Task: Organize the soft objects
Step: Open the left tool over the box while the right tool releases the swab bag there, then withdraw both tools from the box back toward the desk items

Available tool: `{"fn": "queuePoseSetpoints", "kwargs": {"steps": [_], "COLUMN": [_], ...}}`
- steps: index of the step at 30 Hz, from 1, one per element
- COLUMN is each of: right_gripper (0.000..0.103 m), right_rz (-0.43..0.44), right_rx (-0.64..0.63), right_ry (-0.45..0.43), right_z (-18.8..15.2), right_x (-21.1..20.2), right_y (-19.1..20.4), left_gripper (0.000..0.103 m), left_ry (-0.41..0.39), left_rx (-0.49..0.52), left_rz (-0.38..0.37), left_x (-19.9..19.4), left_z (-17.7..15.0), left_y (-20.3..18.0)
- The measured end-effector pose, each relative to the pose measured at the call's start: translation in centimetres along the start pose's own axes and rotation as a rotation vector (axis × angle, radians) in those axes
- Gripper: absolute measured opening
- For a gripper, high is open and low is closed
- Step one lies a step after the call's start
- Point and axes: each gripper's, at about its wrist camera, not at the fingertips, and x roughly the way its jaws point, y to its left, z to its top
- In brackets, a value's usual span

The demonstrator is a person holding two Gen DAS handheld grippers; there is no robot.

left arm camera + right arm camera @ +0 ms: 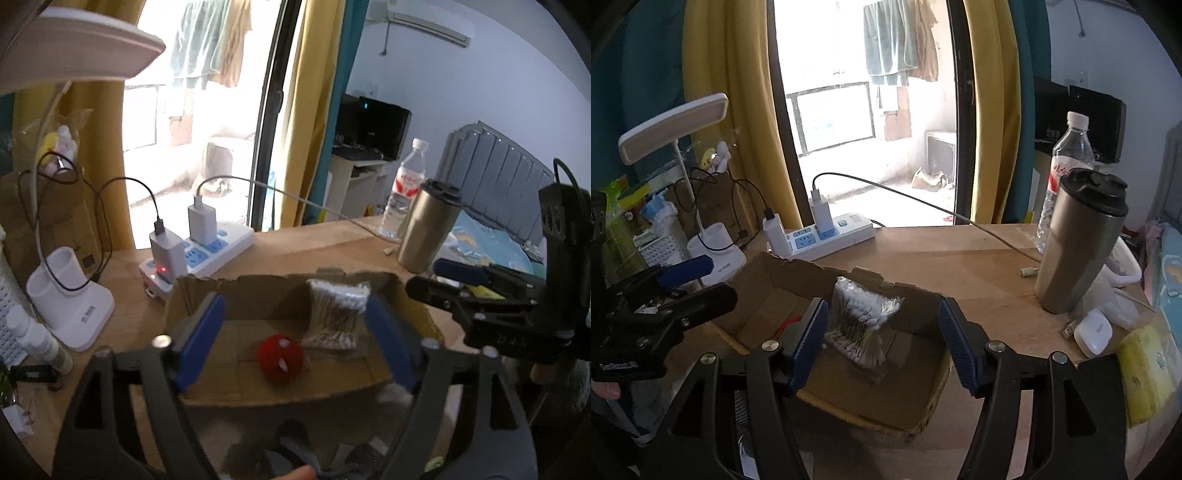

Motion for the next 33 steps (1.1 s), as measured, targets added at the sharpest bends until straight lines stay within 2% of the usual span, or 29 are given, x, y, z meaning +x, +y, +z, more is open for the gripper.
{"fn": "queuePoseSetpoints", "kwargs": {"steps": [10, 20, 22, 23, 33], "right_gripper": [0.066, 0.068, 0.075, 0.075, 0.076], "right_rz": [-0.016, -0.034, -0.038, -0.038, -0.042], "right_rx": [-0.005, -0.002, -0.001, -0.002, -0.015], "right_ry": [-0.048, -0.078, -0.086, -0.089, -0.088], "right_z": [-1.0, -2.5, -2.8, -2.9, -4.6], "right_x": [-4.2, -7.5, -8.0, -8.3, -10.0], "right_y": [1.2, 2.3, 2.4, 2.5, 4.0], "left_gripper": [0.088, 0.088, 0.088, 0.088, 0.089], "left_ry": [-0.068, -0.080, -0.085, -0.087, -0.089], "left_rx": [0.020, 0.023, 0.024, 0.024, 0.022], "left_rz": [-0.005, 0.005, 0.005, 0.004, -0.004], "left_x": [-4.3, -7.0, -7.6, -7.9, -9.8], "left_z": [-0.5, -1.8, -2.1, -2.3, -4.1], "left_y": [-1.4, -2.2, -2.3, -2.4, -2.6]}}
